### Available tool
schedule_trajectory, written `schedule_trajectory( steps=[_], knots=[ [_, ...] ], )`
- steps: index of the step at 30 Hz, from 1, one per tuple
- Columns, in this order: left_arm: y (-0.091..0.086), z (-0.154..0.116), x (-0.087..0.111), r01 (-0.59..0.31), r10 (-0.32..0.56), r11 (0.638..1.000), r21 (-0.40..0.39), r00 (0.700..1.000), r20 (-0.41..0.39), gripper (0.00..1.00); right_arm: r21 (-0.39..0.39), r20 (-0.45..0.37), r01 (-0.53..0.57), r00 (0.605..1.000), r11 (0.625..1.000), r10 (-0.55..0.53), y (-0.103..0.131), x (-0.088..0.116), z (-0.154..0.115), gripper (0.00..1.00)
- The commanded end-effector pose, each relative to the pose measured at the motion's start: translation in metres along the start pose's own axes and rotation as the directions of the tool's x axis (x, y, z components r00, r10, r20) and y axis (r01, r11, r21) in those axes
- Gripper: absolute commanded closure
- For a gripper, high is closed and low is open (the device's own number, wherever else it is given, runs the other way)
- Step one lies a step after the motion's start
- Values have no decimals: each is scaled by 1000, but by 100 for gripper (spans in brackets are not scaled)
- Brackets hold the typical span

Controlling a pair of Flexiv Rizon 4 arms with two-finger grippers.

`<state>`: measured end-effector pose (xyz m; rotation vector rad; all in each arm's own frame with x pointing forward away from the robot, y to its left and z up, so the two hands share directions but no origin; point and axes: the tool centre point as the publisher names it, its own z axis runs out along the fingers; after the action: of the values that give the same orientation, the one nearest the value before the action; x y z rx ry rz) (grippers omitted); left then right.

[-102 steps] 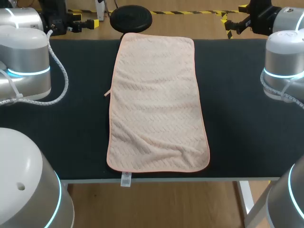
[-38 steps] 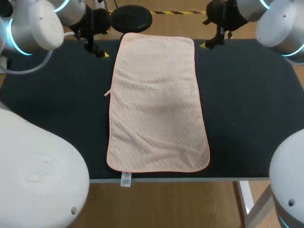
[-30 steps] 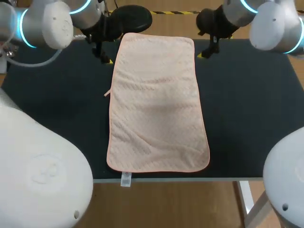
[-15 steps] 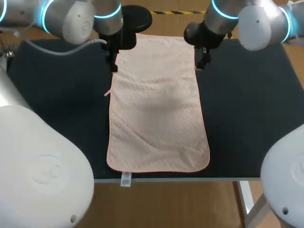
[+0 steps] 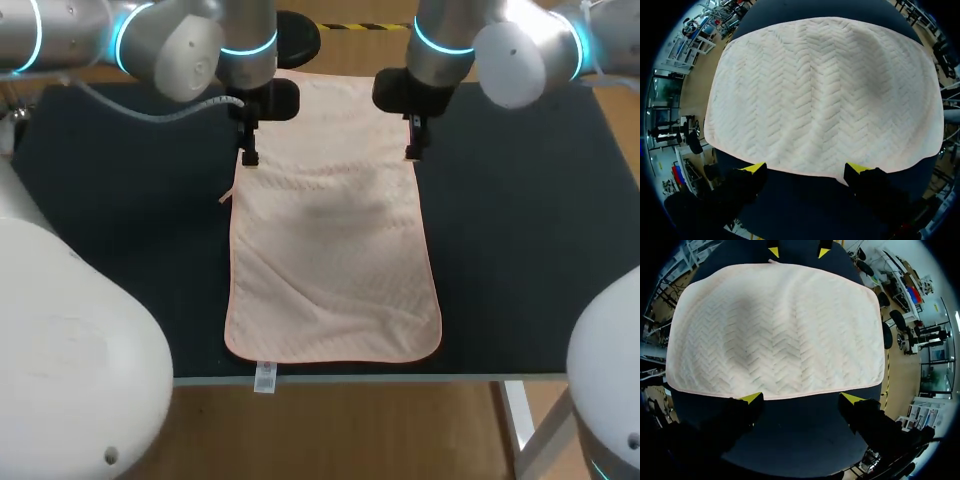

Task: Fold the towel

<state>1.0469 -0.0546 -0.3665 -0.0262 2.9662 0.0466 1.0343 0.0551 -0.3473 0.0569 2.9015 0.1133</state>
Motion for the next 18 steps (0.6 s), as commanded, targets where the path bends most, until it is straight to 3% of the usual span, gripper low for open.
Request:
schedule_trajectory(
  steps=[1,8,18],
  knots=[
    [-2,15,-4,5,-5,1000,12,1000,-7,0,4,-17,6,1000,1000,-6,1,-2,12,0],
    [-3,20,-4,31,-30,997,65,999,-23,0,15,-29,22,999,1000,-21,0,3,18,0],
    [-3,20,-4,31,-30,997,65,999,-23,0,15,-29,22,999,1000,-21,0,3,18,0]
  ],
)
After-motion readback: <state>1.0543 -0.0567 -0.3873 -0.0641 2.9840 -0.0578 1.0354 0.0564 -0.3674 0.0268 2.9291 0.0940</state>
